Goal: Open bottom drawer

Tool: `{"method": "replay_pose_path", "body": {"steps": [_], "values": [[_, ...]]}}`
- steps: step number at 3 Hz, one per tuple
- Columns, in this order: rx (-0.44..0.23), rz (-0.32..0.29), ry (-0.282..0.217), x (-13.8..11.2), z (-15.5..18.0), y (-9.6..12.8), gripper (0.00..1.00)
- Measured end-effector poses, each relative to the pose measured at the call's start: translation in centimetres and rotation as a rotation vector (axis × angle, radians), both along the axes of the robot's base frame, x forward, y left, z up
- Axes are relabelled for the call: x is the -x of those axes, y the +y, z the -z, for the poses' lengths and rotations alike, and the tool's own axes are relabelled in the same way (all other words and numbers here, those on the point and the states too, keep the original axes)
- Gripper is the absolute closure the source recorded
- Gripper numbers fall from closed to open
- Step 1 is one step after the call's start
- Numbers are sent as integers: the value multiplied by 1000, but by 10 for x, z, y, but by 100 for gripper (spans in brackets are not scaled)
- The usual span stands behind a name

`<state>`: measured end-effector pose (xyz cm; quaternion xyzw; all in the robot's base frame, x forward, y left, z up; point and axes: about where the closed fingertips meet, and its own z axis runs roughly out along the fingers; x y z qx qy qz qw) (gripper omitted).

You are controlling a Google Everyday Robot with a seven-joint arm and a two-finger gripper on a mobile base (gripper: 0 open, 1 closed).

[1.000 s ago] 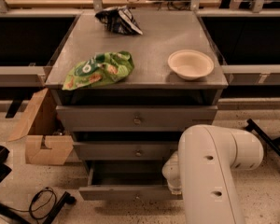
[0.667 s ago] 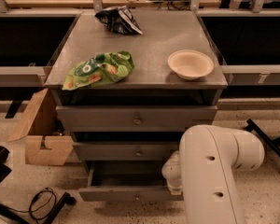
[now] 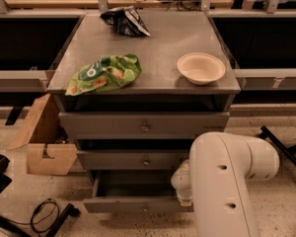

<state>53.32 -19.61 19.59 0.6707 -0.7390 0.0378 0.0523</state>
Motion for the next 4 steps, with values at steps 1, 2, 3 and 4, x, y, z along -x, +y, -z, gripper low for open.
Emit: {"method": "replay_pose_path", "body": {"steps": [1, 2, 3, 4], "values": [[0, 0, 0, 0, 0, 0, 28], [0, 0, 0, 0, 0, 0, 4], [0, 0, 0, 0, 0, 0, 0], [0, 0, 0, 0, 0, 0, 0]]}}
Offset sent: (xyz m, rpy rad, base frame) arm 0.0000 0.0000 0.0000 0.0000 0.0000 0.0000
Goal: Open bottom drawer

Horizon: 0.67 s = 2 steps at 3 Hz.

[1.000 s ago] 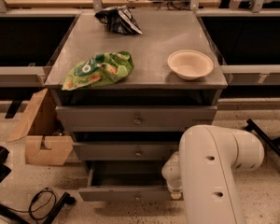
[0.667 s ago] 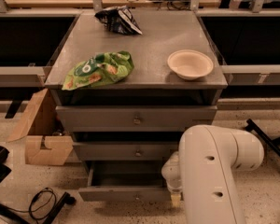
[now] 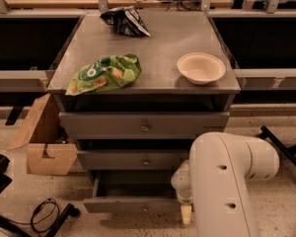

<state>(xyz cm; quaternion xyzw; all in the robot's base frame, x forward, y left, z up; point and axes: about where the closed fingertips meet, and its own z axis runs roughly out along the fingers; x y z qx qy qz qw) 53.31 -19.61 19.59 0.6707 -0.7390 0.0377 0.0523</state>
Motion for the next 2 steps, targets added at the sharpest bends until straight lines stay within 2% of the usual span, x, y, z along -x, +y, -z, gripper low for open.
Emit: {"method": "replay_pose_path", "body": {"steps": [1, 2], "values": [[4, 10, 28, 12, 12, -3, 0], [-15, 39, 103, 59, 37, -4, 18]]}}
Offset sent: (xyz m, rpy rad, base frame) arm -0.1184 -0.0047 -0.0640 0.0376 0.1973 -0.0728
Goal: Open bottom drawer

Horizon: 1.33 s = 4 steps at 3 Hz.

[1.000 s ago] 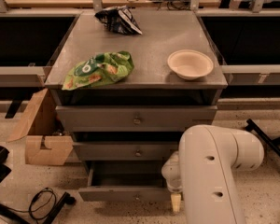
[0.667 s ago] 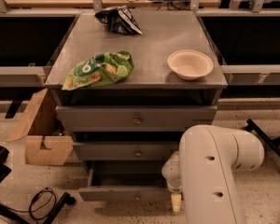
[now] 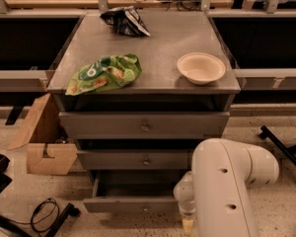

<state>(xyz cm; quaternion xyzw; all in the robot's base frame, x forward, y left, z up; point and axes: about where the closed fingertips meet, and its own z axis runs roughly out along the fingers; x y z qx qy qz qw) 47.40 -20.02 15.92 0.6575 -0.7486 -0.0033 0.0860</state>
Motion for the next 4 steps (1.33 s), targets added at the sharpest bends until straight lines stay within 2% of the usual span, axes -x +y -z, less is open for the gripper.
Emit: {"method": "replay_pose_path", "body": {"steps": [1, 3, 4], "values": [[-10, -7, 10, 5, 2, 8, 42], [-10, -7, 9, 0, -1, 8, 88], [-10, -7, 9, -2, -2, 9, 100]]}}
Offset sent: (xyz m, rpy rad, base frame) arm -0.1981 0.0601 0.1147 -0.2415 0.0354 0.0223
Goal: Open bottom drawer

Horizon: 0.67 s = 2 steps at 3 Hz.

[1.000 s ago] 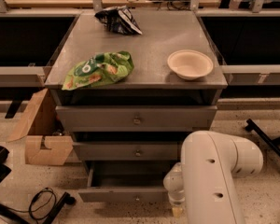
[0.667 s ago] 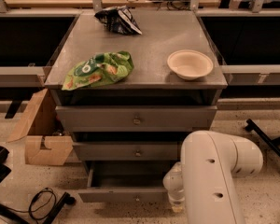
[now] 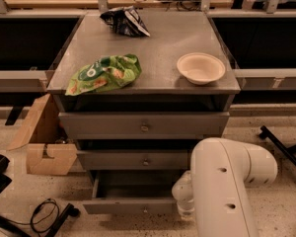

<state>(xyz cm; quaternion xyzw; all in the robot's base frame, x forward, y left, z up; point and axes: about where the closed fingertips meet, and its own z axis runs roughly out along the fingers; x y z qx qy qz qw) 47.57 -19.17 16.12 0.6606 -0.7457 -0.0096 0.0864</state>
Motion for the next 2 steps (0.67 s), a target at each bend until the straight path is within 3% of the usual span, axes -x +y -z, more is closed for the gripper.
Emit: {"method": "replay_pose_path", "body": {"steps": [2], "values": [[-14, -15, -13, -10, -5, 12, 100]]}}
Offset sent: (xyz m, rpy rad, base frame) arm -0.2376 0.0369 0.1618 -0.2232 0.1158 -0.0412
